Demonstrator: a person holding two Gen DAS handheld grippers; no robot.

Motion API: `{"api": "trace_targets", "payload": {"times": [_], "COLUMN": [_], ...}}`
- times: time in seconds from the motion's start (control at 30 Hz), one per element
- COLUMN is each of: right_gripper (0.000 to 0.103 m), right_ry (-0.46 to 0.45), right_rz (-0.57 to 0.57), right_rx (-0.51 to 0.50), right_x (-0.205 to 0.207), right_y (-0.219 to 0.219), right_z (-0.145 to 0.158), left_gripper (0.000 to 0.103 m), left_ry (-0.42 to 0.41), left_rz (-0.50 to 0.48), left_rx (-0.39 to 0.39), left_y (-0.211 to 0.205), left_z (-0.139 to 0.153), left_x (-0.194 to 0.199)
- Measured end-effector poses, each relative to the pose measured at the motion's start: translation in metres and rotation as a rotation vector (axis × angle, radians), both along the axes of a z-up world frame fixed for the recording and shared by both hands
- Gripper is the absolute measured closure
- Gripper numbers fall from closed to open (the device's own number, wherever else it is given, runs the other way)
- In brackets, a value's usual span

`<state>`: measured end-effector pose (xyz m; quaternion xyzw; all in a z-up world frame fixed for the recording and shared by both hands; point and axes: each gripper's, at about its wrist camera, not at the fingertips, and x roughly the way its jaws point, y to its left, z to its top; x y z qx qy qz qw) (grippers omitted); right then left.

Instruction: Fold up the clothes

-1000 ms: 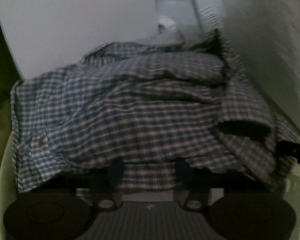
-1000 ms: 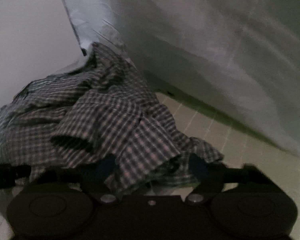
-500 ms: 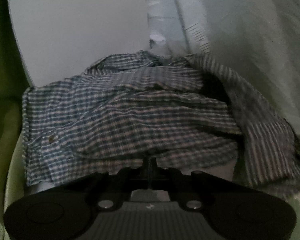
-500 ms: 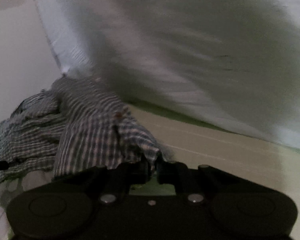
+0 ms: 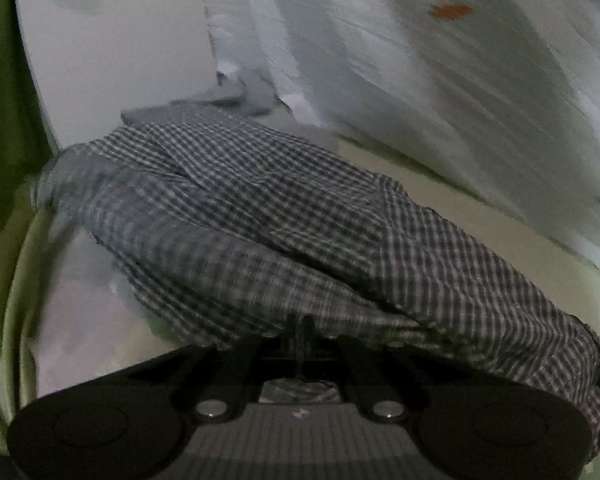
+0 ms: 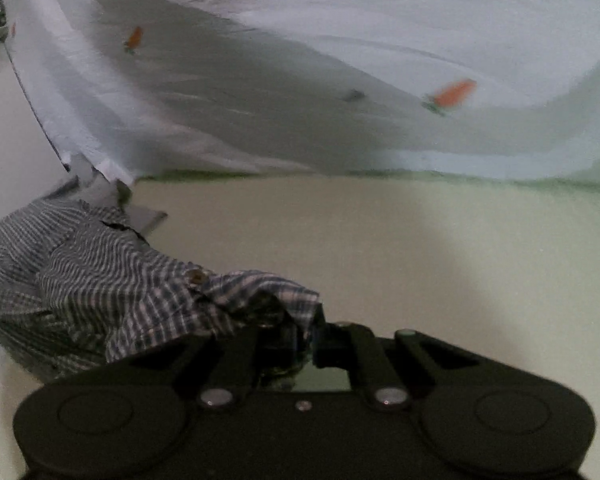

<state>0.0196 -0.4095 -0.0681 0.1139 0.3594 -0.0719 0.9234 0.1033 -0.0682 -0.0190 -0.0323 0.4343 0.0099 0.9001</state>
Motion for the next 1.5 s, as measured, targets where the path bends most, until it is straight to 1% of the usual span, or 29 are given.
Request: {"api": "trace_targets", "payload": {"times": [0.13,0.27,0.4,0.43,0.5,0.53,0.57,0.6,0.63,0.7,0.73,0.77,0.83,0.9,1.0,1.07,1.13,1.3,1.33,1.43,1.5], "right_gripper": [0.097,0.097,0.096,0.095,0.089,0.079,0.063,0.054,0.048,0.039,0.031,0.026,0.025,0.025,0.024,0.021,0.02,0.02,0.02,0.02,0.023], "right_ry": [0.014,0.017,0.003,0.007,0.011,0.013,0.015,0.018,0.02,0.025,0.031,0.038,0.056,0.101,0.136,0.162,0.191,0.235,0.24,0.287,0.277], "right_rz": [-0.038,-0.105,-0.192,-0.213,-0.268,-0.295,-0.32,-0.326,-0.332,-0.343,-0.34,-0.337,-0.32,-0.321,-0.309,-0.291,-0.278,-0.277,-0.279,-0.299,-0.294], "right_rx": [-0.046,-0.081,-0.154,-0.155,-0.124,-0.108,-0.092,-0.081,-0.069,-0.045,-0.03,-0.016,0.013,0.033,0.063,0.024,-0.019,-0.059,-0.074,-0.16,-0.176], "right_x": [-0.052,-0.099,-0.129,-0.134,-0.146,-0.153,-0.159,-0.165,-0.171,-0.183,-0.186,-0.189,-0.193,-0.191,-0.193,-0.188,-0.18,-0.165,-0.163,-0.149,-0.137], "right_y": [-0.043,-0.105,-0.167,-0.178,-0.193,-0.2,-0.206,-0.202,-0.197,-0.188,-0.181,-0.174,-0.161,-0.146,-0.126,-0.114,-0.104,-0.101,-0.1,-0.102,-0.11], "right_z": [0.0,-0.002,0.002,0.002,-0.002,-0.004,-0.007,-0.011,-0.015,-0.024,-0.028,-0.033,-0.042,-0.052,-0.059,-0.066,-0.073,-0.085,-0.087,-0.092,-0.088], "left_gripper": [0.101,0.101,0.1,0.099,0.093,0.088,0.077,0.066,0.061,0.041,0.037,0.033,0.031,0.031,0.031,0.03,0.03,0.03,0.03,0.03,0.03], "left_ry": [0.044,0.076,0.08,0.08,0.082,0.084,0.086,0.087,0.085,0.082,0.078,0.074,0.075,0.087,0.094,0.096,0.103,0.105,0.11,0.119,0.116], "left_rz": [-0.029,-0.072,-0.113,-0.118,-0.127,-0.128,-0.125,-0.125,-0.127,-0.132,-0.135,-0.142,-0.159,-0.173,-0.184,-0.194,-0.204,-0.213,-0.211,-0.198,-0.196], "left_rx": [-0.01,-0.015,-0.002,0.002,0.013,0.021,0.032,0.044,0.056,0.081,0.091,0.094,0.094,0.092,0.092,0.091,0.093,0.104,0.109,0.112,0.107], "left_y": [-0.044,-0.087,-0.117,-0.122,-0.132,-0.136,-0.138,-0.139,-0.14,-0.14,-0.14,-0.138,-0.133,-0.127,-0.121,-0.119,-0.117,-0.11,-0.109,-0.108,-0.11], "left_z": [-0.01,-0.019,-0.022,-0.022,-0.025,-0.027,-0.028,-0.029,-0.029,-0.031,-0.032,-0.032,-0.033,-0.035,-0.037,-0.04,-0.043,-0.045,-0.046,-0.048,-0.047], "left_x": [-0.045,-0.085,-0.118,-0.126,-0.135,-0.138,-0.141,-0.143,-0.144,-0.145,-0.146,-0.145,-0.142,-0.134,-0.122,-0.115,-0.11,-0.102,-0.099,-0.086,-0.078]}}
